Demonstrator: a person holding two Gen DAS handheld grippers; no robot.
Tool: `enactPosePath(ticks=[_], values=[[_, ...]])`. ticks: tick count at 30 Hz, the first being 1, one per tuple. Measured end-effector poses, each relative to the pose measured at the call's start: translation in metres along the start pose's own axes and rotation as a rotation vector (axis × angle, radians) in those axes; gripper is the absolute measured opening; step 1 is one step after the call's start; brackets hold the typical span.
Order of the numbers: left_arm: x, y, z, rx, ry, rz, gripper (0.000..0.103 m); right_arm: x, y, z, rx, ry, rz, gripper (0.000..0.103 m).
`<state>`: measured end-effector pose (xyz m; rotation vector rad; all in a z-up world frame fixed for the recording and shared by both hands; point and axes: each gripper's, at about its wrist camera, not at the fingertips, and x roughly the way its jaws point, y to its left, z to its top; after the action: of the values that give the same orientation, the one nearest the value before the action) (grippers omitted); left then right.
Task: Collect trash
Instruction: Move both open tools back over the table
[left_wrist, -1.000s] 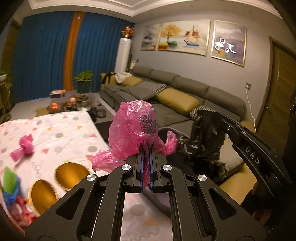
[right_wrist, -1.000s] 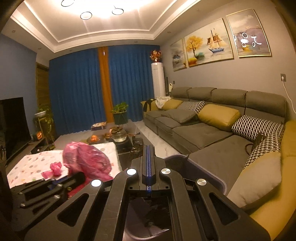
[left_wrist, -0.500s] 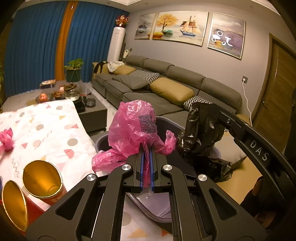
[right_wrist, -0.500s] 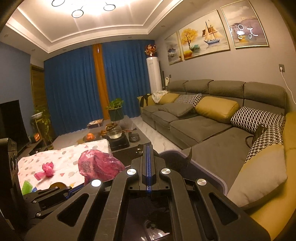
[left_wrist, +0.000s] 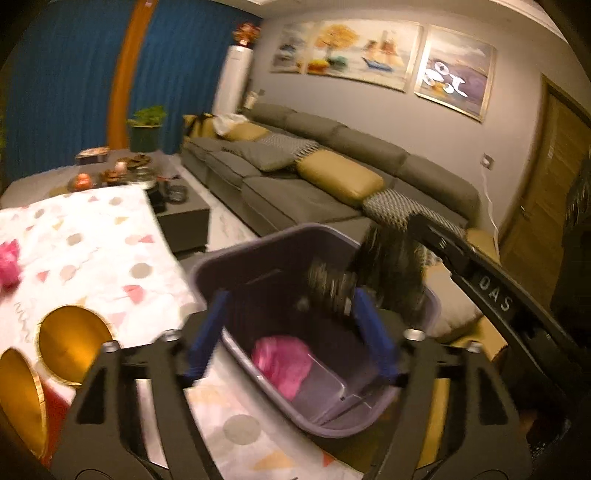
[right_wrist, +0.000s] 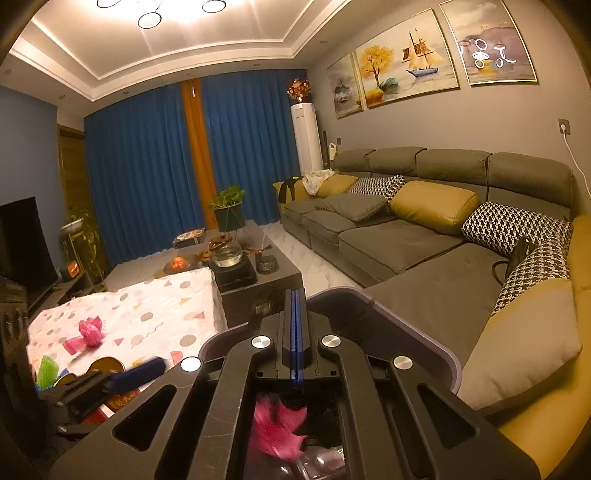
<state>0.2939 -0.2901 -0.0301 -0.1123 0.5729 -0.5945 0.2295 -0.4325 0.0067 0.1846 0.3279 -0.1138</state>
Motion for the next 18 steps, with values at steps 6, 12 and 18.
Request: enactPosePath(ticks=[6,12,18], values=[[-0.033,0.016,0.000,-0.061,-0.090,0.155,0.096,-0.003,0.000,0.000,0.002,-0.007,-0.016,0.043],[-0.075,0.021,-0.009,-0.058,-0.147,0.256,0.097,-0.027,0.008,-0.002,-0.010,-0.044,-0.037,0.070],[-0.122,0.026,-0.026,-0.081,-0.186,0.300,0.097,-0.062,0.023,-0.013,-0.011,-0.070,-0.061,0.088]])
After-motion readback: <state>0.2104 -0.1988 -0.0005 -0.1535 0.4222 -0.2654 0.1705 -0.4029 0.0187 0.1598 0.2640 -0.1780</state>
